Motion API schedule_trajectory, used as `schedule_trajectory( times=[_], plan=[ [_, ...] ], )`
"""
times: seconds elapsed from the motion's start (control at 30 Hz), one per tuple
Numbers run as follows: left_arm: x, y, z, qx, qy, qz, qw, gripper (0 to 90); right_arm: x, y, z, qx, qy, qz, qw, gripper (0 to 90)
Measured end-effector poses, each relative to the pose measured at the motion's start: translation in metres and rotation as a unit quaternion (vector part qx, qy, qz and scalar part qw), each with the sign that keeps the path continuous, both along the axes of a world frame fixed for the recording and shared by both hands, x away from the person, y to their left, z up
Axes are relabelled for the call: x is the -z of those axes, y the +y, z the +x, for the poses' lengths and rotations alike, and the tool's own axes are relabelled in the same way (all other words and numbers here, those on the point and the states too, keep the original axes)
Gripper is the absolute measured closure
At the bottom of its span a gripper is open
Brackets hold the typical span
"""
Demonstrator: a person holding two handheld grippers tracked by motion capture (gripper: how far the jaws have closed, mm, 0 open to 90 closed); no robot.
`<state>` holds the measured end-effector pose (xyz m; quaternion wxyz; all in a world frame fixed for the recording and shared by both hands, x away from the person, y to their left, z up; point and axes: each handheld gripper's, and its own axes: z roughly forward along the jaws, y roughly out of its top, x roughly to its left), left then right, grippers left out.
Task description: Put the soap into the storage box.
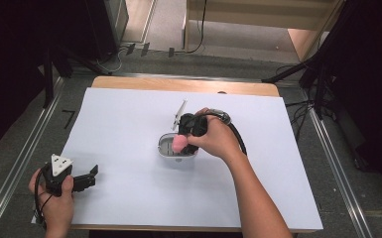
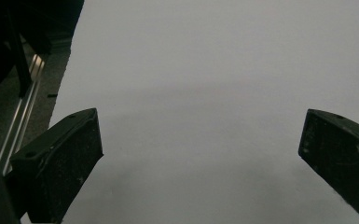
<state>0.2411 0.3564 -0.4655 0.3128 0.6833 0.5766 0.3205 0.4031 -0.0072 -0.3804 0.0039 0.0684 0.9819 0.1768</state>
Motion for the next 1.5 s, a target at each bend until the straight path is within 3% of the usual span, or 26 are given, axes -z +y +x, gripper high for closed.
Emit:
schedule_trajectory(
  times=[0.27,0.3,0.4,0.53,0.73,1.07,1.27,1.4,1.5],
  plan=[
    [0.0,0.0,0.0,0.001,0.001,-0.001,1.0,0.0,-0.004,0.009,0.002,-0.007,0.001,0.015,0.9999,40.4],
    [0.0,0.0,0.0,0.001,0.001,0.0,1.0,0.0,-0.005,0.009,0.003,-0.009,0.0,0.02,0.9998,51.4],
    [0.0,0.0,0.0,0.001,0.002,-0.002,1.0,0.0,-0.008,0.009,0.003,-0.001,0.001,0.033,0.9994,50.4],
    [0.0,0.001,0.0,0.003,0.002,-0.003,1.0,0.0,-0.007,0.007,0.003,0.003,0.001,0.021,0.9998,47.4],
    [0.0,0.0,0.0,0.002,0.002,-0.002,1.0,0.0,-0.009,0.002,-0.001,0.009,0.007,0.03,0.9995,44.0],
    [0.0,0.0,0.001,0.002,0.003,0.001,1.0,0.0,0.001,-0.02,-0.005,0.048,0.026,0.028,0.9981,28.1],
    [0.0,-0.001,0.001,0.003,0.004,0.005,1.0,0.0,0.007,-0.032,-0.01,0.075,0.017,0.021,0.9968,13.3],
    [0.0,-0.001,0.001,0.003,0.003,0.005,1.0,0.0,0.01,-0.039,-0.011,0.094,0.017,0.016,0.9953,10.0],
    [0.0,-0.001,0.001,0.003,0.004,0.006,1.0,0.0,0.012,-0.045,-0.012,0.108,0.016,0.008,0.994,0.0]
  ],
)
